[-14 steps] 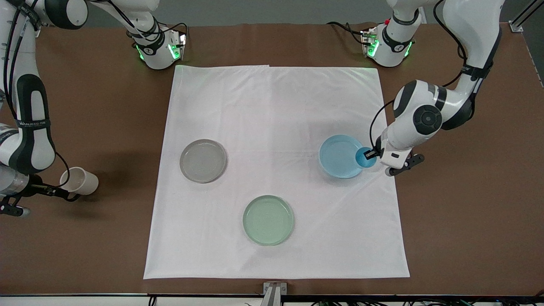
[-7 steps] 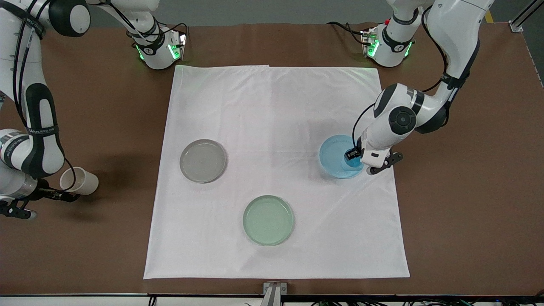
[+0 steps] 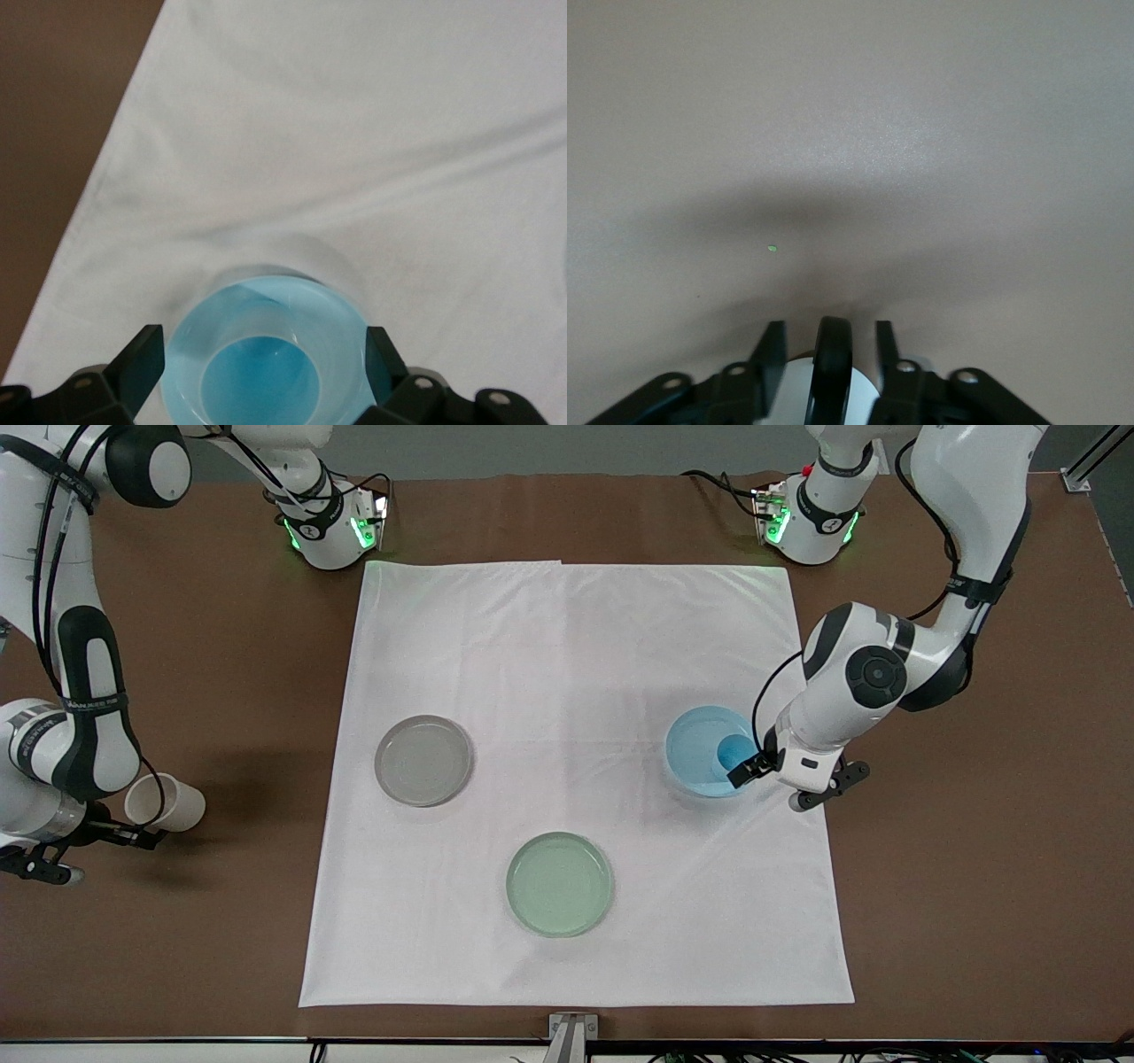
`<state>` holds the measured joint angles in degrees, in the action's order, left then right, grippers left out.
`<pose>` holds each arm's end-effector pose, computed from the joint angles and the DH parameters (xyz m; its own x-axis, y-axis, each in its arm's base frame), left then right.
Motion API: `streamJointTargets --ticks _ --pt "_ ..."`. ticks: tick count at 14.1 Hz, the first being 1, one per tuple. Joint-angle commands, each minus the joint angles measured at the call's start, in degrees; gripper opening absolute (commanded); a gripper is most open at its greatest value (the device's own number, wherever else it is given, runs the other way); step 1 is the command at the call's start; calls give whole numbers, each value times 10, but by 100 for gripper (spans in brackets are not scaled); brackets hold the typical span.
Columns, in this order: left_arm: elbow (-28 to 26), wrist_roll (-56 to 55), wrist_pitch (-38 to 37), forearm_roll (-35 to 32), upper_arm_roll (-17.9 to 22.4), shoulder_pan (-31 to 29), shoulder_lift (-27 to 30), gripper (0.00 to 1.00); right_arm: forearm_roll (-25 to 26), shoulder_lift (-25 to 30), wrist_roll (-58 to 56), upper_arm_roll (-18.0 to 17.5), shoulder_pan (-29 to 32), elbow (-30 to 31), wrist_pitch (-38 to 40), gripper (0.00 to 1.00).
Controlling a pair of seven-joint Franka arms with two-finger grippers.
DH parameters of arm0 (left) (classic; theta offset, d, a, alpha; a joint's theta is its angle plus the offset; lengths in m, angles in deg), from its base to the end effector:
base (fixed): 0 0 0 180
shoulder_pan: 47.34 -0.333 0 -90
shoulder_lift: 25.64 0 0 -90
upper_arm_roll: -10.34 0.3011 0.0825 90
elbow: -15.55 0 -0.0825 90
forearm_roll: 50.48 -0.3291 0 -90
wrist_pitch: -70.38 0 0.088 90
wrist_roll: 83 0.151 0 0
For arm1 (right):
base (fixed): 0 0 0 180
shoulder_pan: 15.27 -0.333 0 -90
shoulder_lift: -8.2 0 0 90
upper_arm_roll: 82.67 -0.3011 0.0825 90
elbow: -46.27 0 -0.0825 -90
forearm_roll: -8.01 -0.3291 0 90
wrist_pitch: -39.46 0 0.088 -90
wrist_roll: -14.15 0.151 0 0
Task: Place blue cup in blue plate and white mug in gray plate
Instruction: 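Release the blue cup and raise the left gripper away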
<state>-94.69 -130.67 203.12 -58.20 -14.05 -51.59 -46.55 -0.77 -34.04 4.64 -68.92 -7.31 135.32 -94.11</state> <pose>0.5503 -0.1843 0.2990 0.9122 0.4095 0.0123 0.4074 -0.9099 0.0780 0.6243 -0.2189 0.2083 0.9677 -0.2456 0.0562 -0.2486 -0.9671 0.0533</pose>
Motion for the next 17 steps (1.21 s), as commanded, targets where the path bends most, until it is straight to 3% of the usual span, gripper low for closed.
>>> streamJointTargets --ticks 1,4,8,14,16,17 --pt "113 38 -110 -35 0 -18 0 100 -11 0 1 -6 7 -2 4 34" --pt "189 66 -185 -42 0 -46 6 100 -11 0 1 -5 7 -1 5 19" --pt "273 193 -306 -44 0 -91 26 100 -11 0 1 -5 7 -1 6 5" --pt "292 328 -396 -33 -1 -142 99 100 -10 9 1 -5 0 -3 18 1" --pt "287 358 -421 -31 42 -115 135 100 -8 35 0 -5 -15 -7 67 0" --pt "287 363 -448 -13 83 -83 147 100 -6 53 0 -5 -26 -7 92 0"
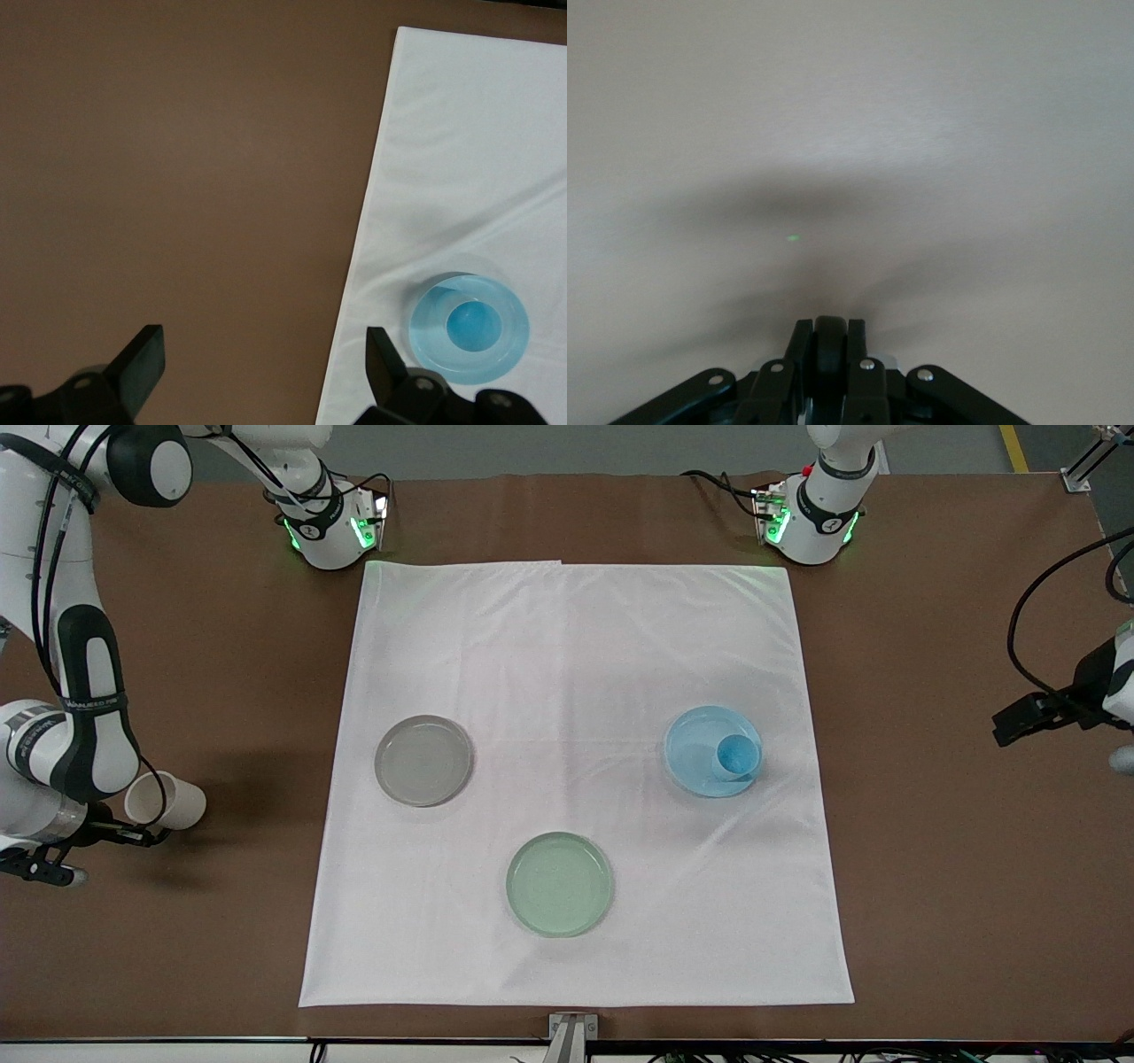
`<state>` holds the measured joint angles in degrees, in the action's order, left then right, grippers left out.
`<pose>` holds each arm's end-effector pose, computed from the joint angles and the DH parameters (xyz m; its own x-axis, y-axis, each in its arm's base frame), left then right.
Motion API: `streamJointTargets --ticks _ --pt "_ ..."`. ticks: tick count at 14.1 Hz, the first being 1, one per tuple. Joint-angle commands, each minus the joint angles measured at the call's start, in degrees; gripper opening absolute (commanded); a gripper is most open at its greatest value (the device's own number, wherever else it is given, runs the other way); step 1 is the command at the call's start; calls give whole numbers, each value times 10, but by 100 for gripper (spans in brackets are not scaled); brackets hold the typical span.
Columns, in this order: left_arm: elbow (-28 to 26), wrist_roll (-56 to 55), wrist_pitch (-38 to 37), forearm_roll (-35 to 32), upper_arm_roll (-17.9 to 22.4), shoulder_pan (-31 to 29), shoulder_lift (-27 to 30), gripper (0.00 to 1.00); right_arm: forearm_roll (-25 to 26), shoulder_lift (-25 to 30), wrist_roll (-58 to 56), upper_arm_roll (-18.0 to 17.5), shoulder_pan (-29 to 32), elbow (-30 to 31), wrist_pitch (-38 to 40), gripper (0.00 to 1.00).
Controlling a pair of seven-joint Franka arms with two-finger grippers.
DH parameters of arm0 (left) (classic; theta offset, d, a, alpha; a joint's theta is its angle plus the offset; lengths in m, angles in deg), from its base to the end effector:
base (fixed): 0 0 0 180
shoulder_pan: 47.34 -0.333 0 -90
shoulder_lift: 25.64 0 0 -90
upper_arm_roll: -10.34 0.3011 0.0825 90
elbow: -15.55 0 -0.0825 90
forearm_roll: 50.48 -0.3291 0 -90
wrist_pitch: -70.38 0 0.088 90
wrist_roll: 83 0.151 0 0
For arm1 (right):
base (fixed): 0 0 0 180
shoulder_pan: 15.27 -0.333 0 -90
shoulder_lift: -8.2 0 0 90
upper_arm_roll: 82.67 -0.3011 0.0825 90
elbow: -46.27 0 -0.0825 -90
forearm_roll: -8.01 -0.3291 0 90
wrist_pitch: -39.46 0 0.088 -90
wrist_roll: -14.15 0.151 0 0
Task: Place blue cup in blue plate and white mug in gray plate
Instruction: 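Release the blue cup and raise the left gripper away, then lift the white mug with the right gripper toward the gray plate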
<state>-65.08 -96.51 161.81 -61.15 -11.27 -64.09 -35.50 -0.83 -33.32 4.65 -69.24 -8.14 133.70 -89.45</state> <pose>0.5521 -0.0025 0.5526 0.9870 0.1509 0.0560 0.1564 -0.9812 -0.1128 0.6271 -0.2033 0.2195 0.9735 -0.2280 0.0162 -0.2284 -0.9729 0.0359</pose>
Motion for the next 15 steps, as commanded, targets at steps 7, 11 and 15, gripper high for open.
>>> streamJointTargets --ticks 7,11,15 --pt "-83 95 -58 80 206 141 115 100 -1 136 18 0 -176 13 187 0" --pt "-109 95 -38 80 206 141 133 100 15 157 22 3 -292 17 233 0" --pt "-153 95 -5 87 204 142 156 100 24 157 37 0 -380 15 249 0"
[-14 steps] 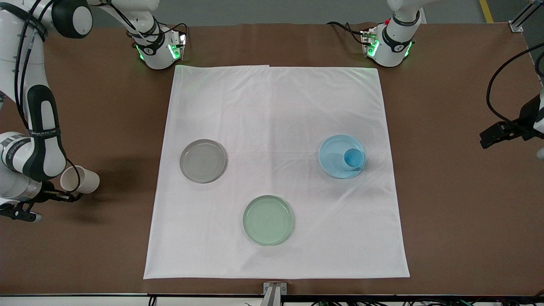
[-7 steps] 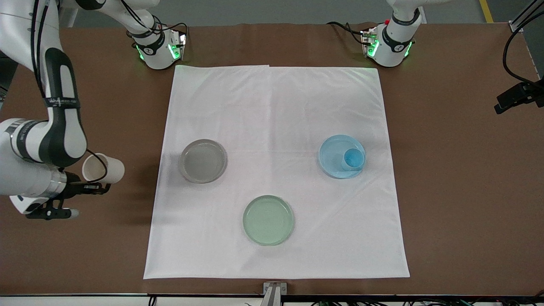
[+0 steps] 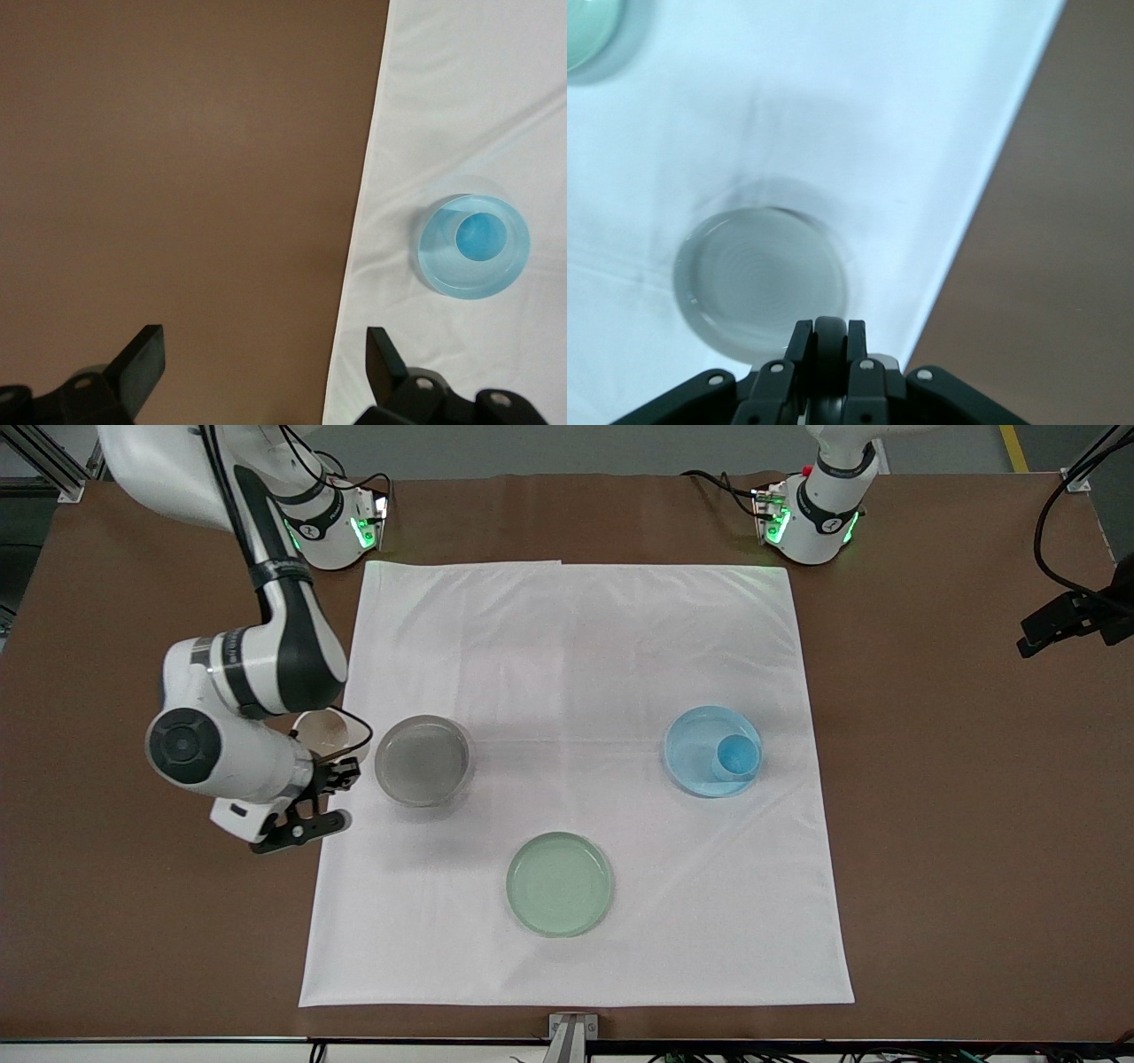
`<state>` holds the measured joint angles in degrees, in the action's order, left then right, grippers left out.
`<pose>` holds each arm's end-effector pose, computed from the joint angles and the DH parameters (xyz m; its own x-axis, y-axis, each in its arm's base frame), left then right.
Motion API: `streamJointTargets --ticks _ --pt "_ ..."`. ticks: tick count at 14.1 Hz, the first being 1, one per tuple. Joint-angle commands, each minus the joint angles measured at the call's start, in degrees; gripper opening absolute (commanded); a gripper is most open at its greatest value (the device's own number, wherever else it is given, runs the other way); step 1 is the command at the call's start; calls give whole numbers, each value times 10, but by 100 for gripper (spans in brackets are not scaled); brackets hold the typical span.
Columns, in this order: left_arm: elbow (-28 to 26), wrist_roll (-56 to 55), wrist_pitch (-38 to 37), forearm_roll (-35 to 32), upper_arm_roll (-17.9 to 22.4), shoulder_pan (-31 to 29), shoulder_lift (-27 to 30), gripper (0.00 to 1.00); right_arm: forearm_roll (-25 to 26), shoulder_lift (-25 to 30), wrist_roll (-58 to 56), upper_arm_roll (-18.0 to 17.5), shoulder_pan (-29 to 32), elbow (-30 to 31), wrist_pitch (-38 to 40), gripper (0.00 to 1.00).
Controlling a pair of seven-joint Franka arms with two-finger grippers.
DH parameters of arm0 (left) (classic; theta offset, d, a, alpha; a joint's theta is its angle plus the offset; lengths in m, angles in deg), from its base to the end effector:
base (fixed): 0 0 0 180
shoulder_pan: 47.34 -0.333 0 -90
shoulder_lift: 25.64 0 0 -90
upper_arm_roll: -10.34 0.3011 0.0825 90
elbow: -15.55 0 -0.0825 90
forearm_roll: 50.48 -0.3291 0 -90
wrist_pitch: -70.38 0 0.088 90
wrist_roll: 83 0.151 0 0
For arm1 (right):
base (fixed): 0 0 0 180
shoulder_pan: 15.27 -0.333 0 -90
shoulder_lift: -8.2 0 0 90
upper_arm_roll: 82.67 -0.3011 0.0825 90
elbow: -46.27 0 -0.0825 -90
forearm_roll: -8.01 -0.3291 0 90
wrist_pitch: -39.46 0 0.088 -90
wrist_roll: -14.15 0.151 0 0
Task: Place blue cup in blue plate and white mug in gray plate
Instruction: 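Lift the white mug with the right gripper toward the gray plate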
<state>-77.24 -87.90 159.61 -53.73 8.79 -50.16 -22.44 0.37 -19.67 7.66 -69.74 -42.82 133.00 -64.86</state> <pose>0.4808 0.0189 0.5718 0.9941 0.1081 -0.0013 0.1079 -0.9924 -0.0585 0.5787 0.1849 0.3400 0.9288 0.3329 -0.1627 0.3316 -0.9427 -0.0357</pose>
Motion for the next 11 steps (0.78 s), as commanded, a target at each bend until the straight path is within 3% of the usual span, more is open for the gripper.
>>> streamJointTargets --ticks 1,8,11 --pt "-31 9 16 13 2 3 25 100 12 20 8 5 -44 21 3 0" --pt "-32 9 7 25 -20 4 26 100 15 15 6 4 -83 28 -6 0" --pt "-31 8 2 25 -49 1 27 100 18 16 -18 4 -81 52 -30 0"
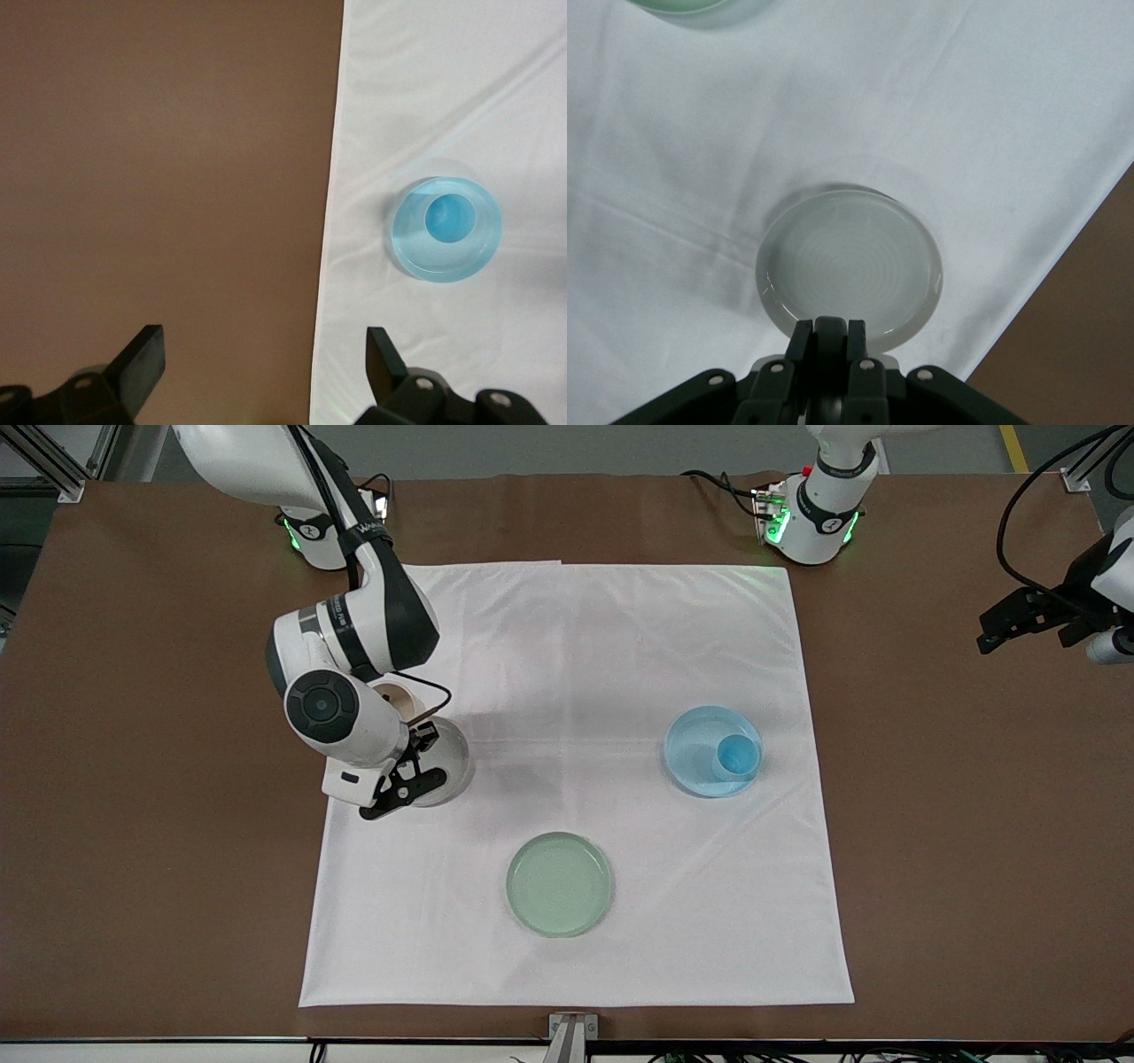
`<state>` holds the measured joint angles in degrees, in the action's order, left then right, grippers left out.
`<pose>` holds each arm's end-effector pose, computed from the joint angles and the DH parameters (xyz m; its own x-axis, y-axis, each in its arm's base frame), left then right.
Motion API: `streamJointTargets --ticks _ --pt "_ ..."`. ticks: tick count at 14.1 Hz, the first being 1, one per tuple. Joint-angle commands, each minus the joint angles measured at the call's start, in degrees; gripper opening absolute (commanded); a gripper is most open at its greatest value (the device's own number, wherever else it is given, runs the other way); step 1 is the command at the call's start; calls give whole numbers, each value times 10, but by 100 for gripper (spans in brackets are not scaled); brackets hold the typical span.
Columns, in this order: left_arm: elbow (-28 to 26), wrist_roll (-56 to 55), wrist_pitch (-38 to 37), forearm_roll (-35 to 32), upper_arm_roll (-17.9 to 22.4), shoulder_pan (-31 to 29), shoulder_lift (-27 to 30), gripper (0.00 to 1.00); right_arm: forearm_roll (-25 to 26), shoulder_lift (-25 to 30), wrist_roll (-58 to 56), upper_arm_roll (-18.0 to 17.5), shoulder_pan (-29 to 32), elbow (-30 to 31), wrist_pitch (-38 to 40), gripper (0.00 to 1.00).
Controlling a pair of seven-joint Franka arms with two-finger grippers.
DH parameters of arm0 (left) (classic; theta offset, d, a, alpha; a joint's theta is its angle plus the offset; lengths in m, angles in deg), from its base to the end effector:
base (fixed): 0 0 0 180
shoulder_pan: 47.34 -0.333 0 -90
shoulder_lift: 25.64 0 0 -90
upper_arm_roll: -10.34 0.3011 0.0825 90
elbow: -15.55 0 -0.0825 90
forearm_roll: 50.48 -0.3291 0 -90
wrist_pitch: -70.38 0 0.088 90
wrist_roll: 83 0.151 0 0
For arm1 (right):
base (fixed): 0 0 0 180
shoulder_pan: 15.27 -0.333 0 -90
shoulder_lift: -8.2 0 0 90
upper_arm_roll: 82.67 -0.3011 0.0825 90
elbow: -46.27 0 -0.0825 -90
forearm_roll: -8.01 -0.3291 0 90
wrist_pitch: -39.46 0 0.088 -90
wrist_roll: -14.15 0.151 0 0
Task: Place blue cup in blue plate and white mug in gray plate
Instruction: 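Lower the white mug onto the gray plate with the right gripper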
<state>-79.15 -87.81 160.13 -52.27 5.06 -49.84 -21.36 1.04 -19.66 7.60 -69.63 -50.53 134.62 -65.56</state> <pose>0.4754 -0.0198 0.5674 0.9993 0.0358 -0.0088 0.0355 -0.9986 -0.0390 0.5461 0.2556 0.3298 0.8736 0.4525 -0.1793 0.4558 -0.8897 -0.0248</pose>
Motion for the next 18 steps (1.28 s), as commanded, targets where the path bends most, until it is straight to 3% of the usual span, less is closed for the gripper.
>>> streamJointTargets --ticks 1,8,14,18 --pt "-12 4 -3 10 -19 -2 16 100 11 19 -45 3 -5 48 -38 0" --pt "-10 -9 -3 13 -40 -1 25 100 12 21 -179 2 -7 79 -82 0" --pt "-9 -30 1 16 -45 -2 20 100 11 31 -390 1 -18 121 -142 0" --pt "-10 -29 3 16 -45 -3 19 100 6 42 -521 -6 -37 168 -234 0"
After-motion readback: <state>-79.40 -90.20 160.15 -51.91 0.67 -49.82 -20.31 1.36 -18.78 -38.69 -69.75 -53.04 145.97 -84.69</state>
